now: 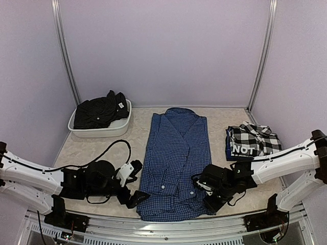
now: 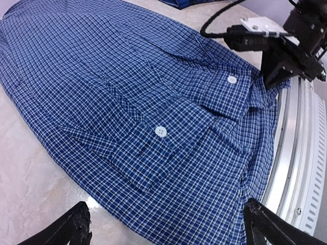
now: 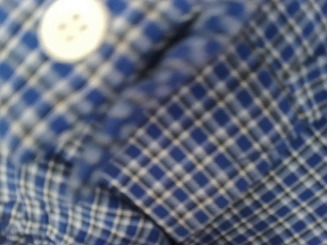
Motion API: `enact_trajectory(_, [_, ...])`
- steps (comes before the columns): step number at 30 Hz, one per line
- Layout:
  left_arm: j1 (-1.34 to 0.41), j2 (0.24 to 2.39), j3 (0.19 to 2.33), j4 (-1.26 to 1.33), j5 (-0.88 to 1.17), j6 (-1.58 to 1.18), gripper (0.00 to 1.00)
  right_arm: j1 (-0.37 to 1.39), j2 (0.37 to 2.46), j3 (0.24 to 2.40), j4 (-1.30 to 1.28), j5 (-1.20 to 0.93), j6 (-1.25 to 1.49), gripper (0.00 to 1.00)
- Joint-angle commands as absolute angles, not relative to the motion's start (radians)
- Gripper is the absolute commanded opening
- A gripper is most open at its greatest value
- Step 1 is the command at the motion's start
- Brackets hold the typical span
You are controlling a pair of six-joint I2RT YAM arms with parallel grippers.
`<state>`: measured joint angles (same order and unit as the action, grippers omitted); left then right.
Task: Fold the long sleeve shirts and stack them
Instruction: Pick up the rectangle-folded shirt from the center of the board.
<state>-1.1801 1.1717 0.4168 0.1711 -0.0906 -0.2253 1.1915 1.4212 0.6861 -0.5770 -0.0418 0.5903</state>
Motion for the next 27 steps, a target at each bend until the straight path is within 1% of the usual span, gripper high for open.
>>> enact_trajectory(1, [-1.209, 1.216, 0.386, 0.252, -0.038, -0.158, 0.99, 1.161, 1.364, 0.658, -0.638, -0.088, 0.616, 0.0])
enact_trajectory(7, [-1.296, 1.298, 0.405, 0.268, -0.02, -0.116, 0.99, 1.138, 1.36, 0.662, -0.641, -0.093, 0.608, 0.0])
enact_trajectory(16, [-1.377, 1.456, 0.474, 0.219, -0.108, -0.09, 0.98, 1.132, 1.363, 0.663, -0.638, -0.09, 0.606, 0.0])
enact_trajectory(19, [-1.38, 1.513, 0.499, 0.2, -0.133, -0.089, 0.9, 1.131, 1.361, 0.664, -0.637, -0.091, 0.605, 0.0])
enact_trajectory(21, [-1.382, 1.538, 0.508, 0.197, -0.139, -0.086, 0.83, 1.129, 1.361, 0.664, -0.639, -0.092, 0.606, 0.0])
enact_trajectory(24, [-1.382, 1.561, 0.518, 0.193, -0.136, -0.085, 0.68, 1.128, 1.358, 0.663, -0.64, -0.093, 0.604, 0.0])
enact_trajectory(27, [-1.383, 1.57, 0.523, 0.192, -0.122, -0.079, 0.5, 1.124, 1.353, 0.663, -0.638, -0.094, 0.604, 0.0])
